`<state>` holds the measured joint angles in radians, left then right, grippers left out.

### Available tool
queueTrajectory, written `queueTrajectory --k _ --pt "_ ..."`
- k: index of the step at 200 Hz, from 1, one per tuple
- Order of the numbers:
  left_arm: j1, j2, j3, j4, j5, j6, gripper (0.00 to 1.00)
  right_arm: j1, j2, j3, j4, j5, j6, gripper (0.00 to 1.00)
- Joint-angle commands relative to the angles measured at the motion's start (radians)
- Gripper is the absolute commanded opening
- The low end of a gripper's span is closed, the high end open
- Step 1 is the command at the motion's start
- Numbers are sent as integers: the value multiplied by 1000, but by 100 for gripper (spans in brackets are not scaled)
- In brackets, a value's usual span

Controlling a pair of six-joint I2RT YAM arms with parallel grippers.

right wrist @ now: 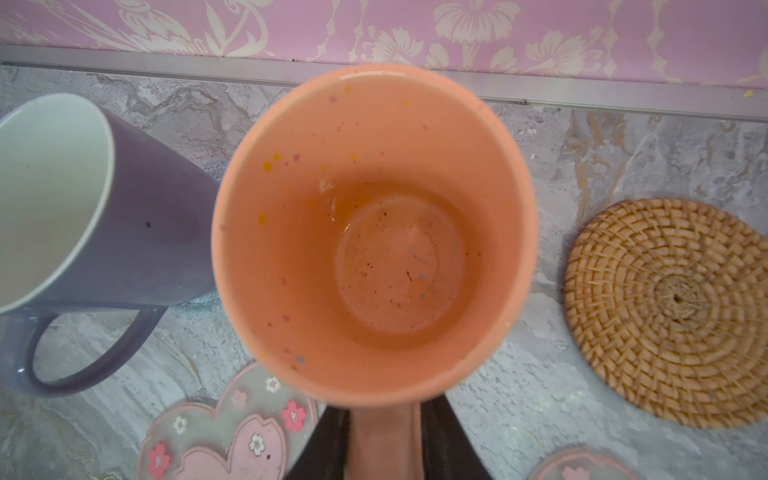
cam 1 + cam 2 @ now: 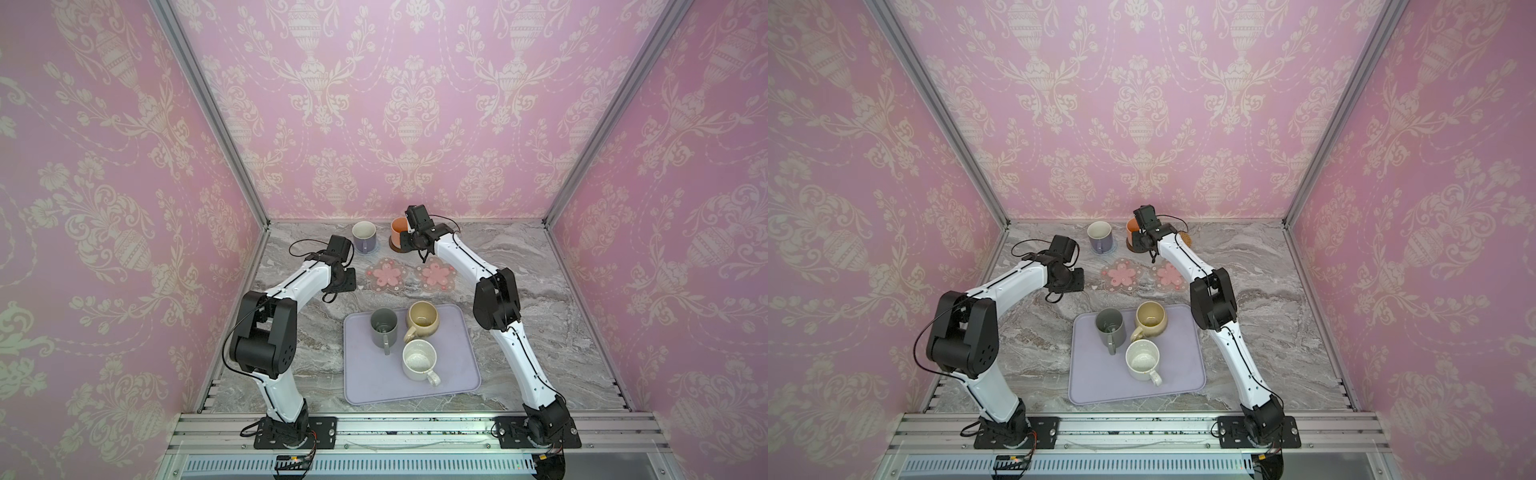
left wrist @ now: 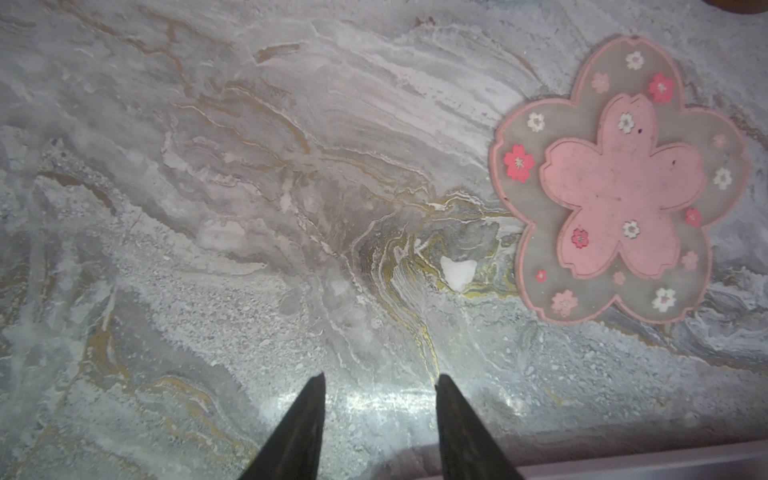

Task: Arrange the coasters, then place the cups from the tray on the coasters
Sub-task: 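Lower the orange mug toward the brown wooden coaster with the right gripper, then open the right gripper and lift it up off the orange mug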

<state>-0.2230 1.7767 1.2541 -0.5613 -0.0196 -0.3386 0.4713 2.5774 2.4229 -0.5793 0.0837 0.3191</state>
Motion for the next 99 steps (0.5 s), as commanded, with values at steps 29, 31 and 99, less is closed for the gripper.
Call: queueTrajectory --k 29,31,99 --pt "12 5 -12 9 29 -19 46 -3 -46 21 21 -35 44 30" --pt "11 4 -12 10 29 -20 46 -1 -46 21 20 -36 46 30" --pt "11 -37 -16 1 36 -26 46 4 -152 -88 95 -36 7 44"
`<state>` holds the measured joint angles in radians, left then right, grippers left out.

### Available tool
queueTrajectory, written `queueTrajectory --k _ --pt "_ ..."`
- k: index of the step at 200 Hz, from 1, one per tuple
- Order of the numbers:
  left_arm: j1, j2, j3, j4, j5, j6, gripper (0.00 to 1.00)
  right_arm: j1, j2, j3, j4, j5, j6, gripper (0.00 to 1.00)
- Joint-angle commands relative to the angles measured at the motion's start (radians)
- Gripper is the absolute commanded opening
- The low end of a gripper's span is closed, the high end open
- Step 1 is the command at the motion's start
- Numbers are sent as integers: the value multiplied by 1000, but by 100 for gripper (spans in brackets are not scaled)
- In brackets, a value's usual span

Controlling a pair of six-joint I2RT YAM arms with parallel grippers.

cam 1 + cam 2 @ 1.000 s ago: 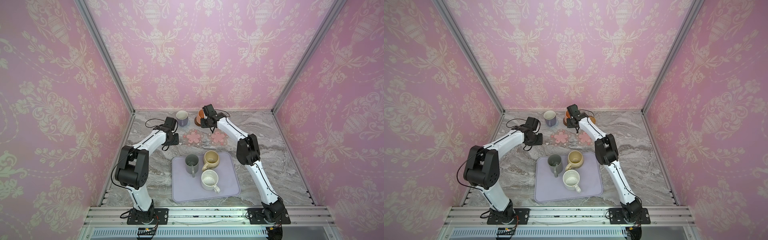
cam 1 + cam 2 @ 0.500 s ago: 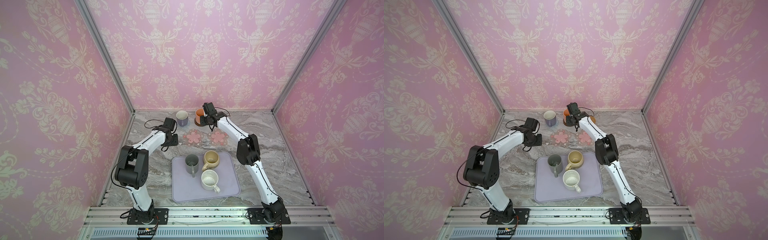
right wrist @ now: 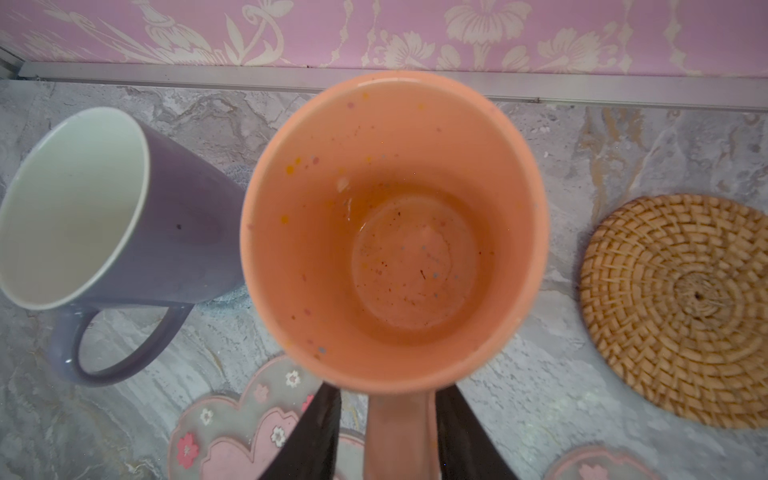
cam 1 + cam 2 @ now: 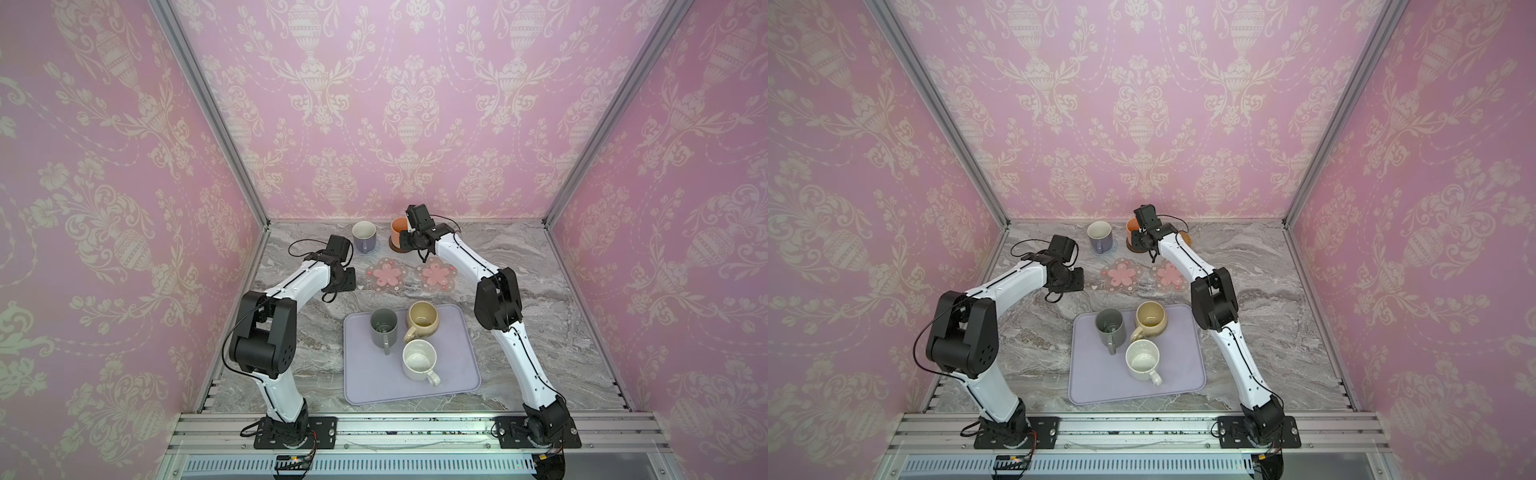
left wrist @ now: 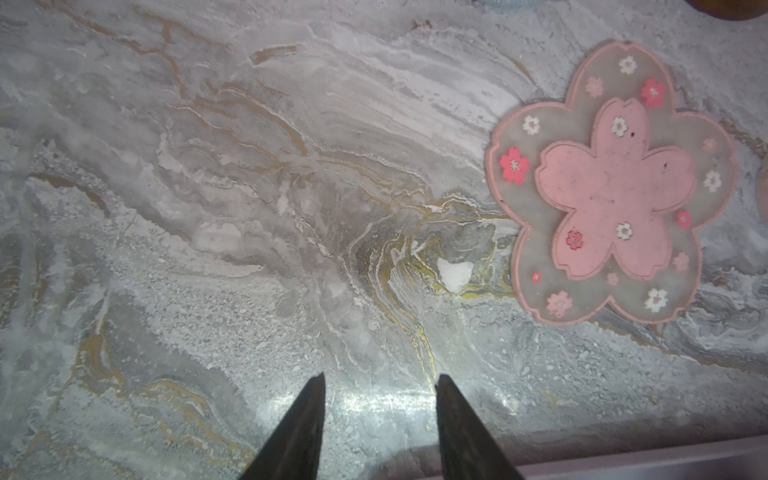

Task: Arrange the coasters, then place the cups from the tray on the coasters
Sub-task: 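Open the right gripper and lift it up off the orange mug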

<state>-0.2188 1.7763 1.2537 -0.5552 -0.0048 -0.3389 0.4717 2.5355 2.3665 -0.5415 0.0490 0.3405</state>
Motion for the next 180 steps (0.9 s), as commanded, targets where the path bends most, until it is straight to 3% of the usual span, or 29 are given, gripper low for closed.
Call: queueTrajectory --k 1,54,122,180 --pt "8 -36 -16 -6 22 -26 46 3 -111 -32 58 -1 -14 44" --pt "8 -105 -19 -43 26 -29 46 5 -246 -163 56 13 -31 47" --pt "7 -194 -22 -159 -14 -2 46 10 -598 -627 203 70 -45 48" --pt "-7 -286 -24 -224 -25 9 46 14 -919 -994 196 130 -52 48"
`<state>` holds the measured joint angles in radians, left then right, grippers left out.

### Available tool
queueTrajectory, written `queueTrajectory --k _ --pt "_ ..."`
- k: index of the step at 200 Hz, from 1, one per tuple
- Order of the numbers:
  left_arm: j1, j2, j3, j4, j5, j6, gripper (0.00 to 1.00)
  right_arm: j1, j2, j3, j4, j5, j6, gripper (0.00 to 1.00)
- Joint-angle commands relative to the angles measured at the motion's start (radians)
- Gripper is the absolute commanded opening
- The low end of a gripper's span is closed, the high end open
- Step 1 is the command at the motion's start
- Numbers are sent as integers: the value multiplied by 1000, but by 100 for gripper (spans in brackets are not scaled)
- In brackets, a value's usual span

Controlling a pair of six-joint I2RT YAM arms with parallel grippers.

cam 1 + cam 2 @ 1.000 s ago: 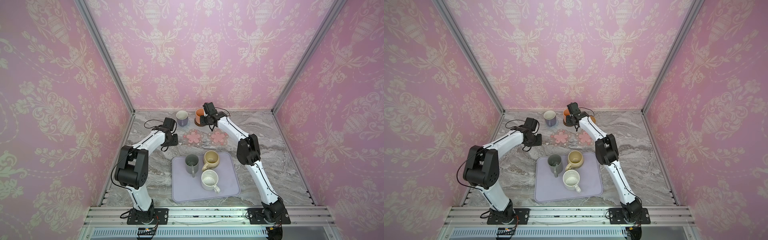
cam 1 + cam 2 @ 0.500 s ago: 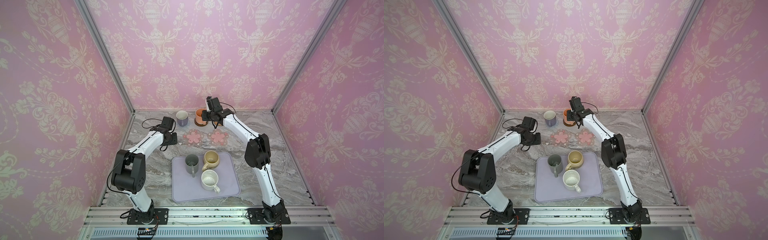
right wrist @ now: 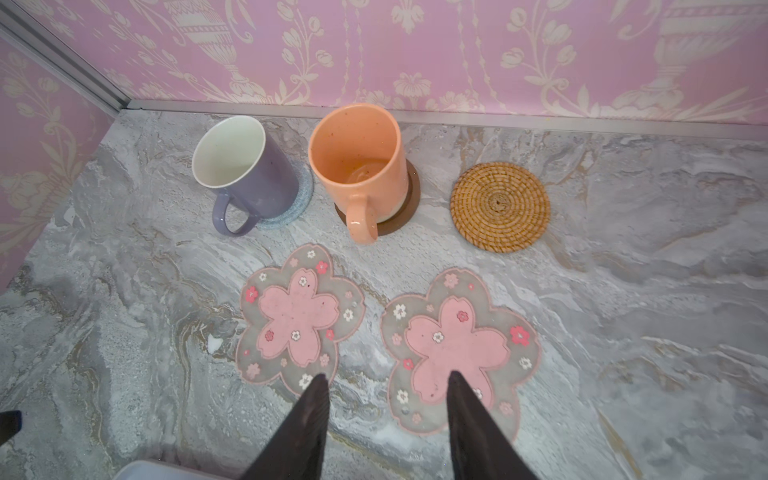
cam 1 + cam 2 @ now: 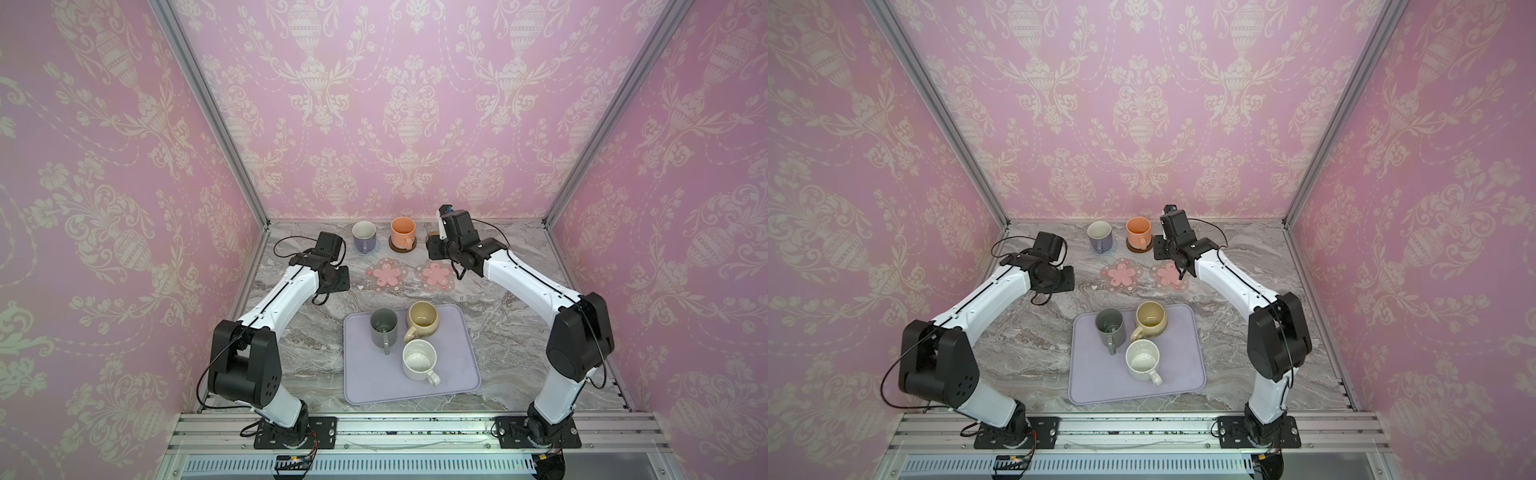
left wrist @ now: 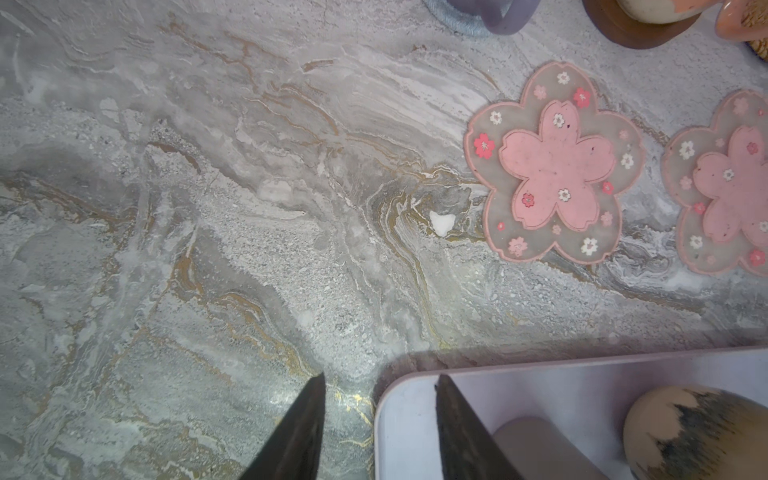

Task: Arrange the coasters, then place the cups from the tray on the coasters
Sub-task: 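Open the right gripper and lift it up off the orange mug, then draw the right gripper back toward the tray while the left gripper shifts nearer the tray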

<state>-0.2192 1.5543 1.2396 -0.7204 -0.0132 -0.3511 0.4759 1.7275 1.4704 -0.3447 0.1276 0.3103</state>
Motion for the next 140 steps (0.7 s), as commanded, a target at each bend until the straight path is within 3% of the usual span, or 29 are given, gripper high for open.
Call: queueTrajectory --k 1,75,109,140 --pt "-7 -67 -10 -58 -16 21 46 10 -117 -105 -1 55 -21 48" --pt "-68 -174 -84 -90 -9 -50 46 10 -436 -356 -139 126 -43 50" --pt "-147 -209 -123 -105 -94 -81 46 9 -550 -425 -225 124 -46 51" --pt "-191 -261 -176 -114 -137 -106 46 10 -639 -533 -226 92 25 51"
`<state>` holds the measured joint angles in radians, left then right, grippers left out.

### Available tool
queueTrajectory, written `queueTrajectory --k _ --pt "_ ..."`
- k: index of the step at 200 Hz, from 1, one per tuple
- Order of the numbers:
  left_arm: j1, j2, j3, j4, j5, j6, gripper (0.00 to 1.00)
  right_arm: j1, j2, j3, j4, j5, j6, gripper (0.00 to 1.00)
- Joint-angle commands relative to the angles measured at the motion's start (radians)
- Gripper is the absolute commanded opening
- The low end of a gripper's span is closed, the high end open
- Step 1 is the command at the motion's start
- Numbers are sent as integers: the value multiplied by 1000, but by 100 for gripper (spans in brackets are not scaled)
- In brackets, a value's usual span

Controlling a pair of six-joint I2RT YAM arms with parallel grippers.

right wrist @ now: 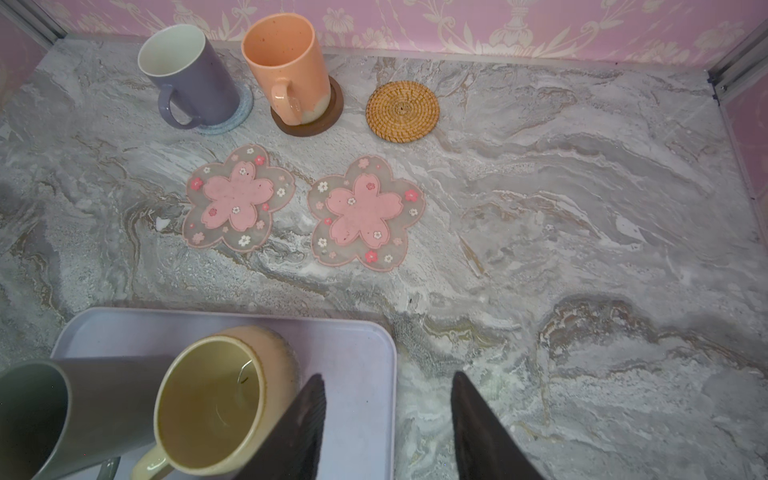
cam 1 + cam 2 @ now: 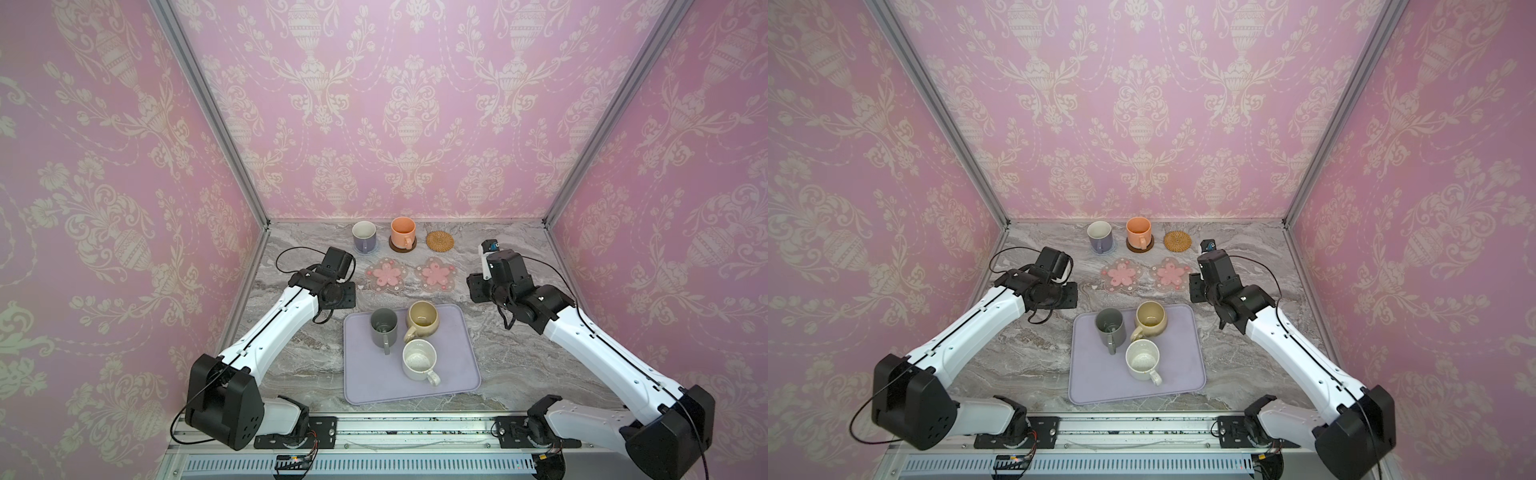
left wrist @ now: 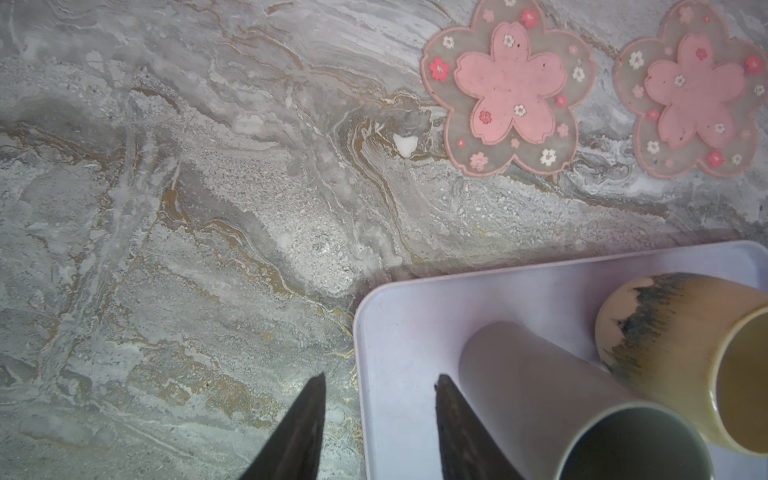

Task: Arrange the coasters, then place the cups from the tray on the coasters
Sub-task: 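Draw the right gripper back toward the tray while the left gripper shifts nearer the tray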

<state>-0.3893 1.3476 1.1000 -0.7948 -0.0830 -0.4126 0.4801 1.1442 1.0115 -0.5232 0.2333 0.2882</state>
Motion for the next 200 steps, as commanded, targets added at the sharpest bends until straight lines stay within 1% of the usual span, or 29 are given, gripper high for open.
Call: queueTrajectory --k 1,39,100,117,140,175,200 --pt "-22 -57 -38 -40 -67 -46 46 6 -58 -77 -47 -15 49 51" --pt "-29 -120 -95 -17 -71 -66 46 6 -113 -189 -10 -53 131 50" --pt "-53 -158 -172 6 -69 -96 46 15 -149 -255 37 -114 211 48" --pt "-59 -167 -197 19 -71 -105 46 22 -147 -253 37 -128 191 48" --pt "-60 -177 -226 36 -64 -116 46 22 -136 -229 -22 -82 172 49" --pt "-72 -180 -251 45 -64 -127 46 22 -135 -215 -36 -151 150 48" --pt "-80 -171 -246 40 -45 -123 46 22 -138 -238 -17 -139 147 49"
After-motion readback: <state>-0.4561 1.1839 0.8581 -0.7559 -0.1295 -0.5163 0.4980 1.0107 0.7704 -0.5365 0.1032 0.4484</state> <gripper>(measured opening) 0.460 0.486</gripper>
